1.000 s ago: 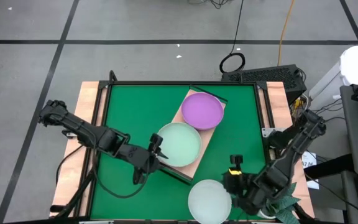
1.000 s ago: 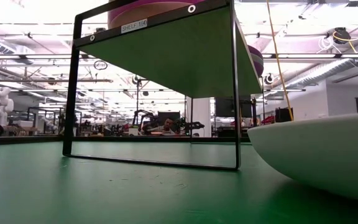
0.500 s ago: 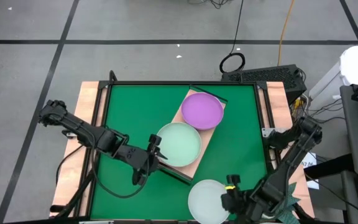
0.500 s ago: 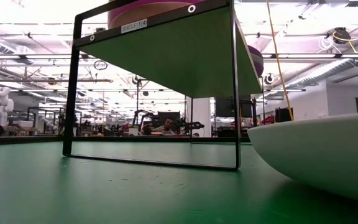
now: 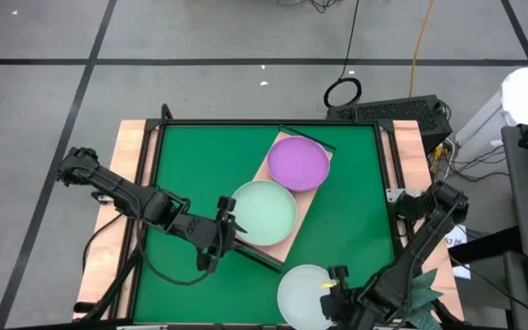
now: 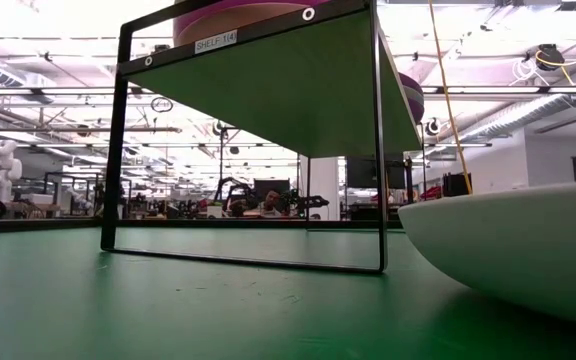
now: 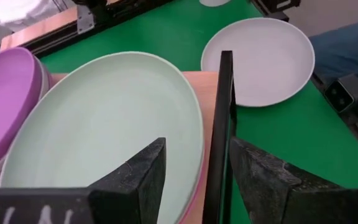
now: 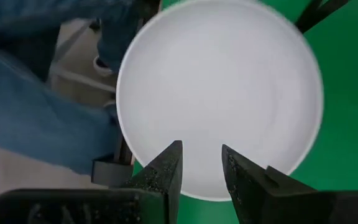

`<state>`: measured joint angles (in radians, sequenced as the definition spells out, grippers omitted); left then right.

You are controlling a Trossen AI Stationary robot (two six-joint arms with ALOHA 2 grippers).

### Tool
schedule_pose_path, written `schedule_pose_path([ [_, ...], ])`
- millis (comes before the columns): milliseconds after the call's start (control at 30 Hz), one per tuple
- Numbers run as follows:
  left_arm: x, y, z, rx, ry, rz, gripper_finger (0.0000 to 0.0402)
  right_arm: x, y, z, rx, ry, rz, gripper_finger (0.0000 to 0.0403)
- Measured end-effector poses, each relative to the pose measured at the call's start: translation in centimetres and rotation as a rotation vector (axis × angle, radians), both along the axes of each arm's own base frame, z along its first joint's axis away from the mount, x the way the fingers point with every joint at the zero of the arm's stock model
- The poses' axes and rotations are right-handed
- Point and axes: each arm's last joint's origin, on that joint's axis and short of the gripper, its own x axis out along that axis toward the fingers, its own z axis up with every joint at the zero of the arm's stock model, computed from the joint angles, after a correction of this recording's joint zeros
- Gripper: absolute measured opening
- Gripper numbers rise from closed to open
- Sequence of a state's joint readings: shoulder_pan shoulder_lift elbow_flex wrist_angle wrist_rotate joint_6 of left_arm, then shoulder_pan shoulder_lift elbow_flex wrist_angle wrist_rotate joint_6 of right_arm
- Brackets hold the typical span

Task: Place and stack plates onto a shelf
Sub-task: Stack the white plate on top of the purple plate on the shelf

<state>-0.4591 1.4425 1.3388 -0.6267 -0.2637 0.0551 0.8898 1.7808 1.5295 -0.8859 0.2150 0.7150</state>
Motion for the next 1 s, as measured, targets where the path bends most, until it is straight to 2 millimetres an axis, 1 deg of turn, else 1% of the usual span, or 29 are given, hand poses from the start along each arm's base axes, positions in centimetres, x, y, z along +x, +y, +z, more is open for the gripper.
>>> schedule_pose_path([
  [133, 0.0, 0.0, 0.0, -0.033, 0.004, 0.028, 0.0184, 0.3, 0.6, -1.2, 0.01, 0.053, 0.05, 0.0098],
  [333, 0.0, 0.0, 0.0, -0.053, 0.006, 0.044, 0.0184, 0.9, 2.3, -2.8, 0.066, 0.055, 0.187, 0.0099],
  [433, 0.0, 0.0, 0.0, -0.061, 0.007, 0.05, 0.0184, 1.2, 2.8, -3.5, 0.071, 0.064, 0.232, 0.0099],
  [533, 0.0, 0.0, -0.1, -0.063, 0.01, 0.054, 0.0184, 1.2, 2.9, -4.2, 0.073, 0.091, 0.249, 0.0099],
  [733, 0.0, 0.0, -0.1, -0.06, 0.011, 0.051, 0.0184, 1.0, 3.0, -4.5, 0.075, 0.09, 0.259, 0.0099],
  [867, 0.0, 0.0, -0.1, -0.059, 0.01, 0.05, 0.0184, 0.9, 3.2, -5.7, 0.147, 0.098, 0.307, 0.0099],
  [1000, 0.0, 0.0, -0.1, -0.059, 0.01, 0.05, 0.0184, 0.6, 3.1, -6.4, 0.162, 0.124, 0.321, 0.0099],
])
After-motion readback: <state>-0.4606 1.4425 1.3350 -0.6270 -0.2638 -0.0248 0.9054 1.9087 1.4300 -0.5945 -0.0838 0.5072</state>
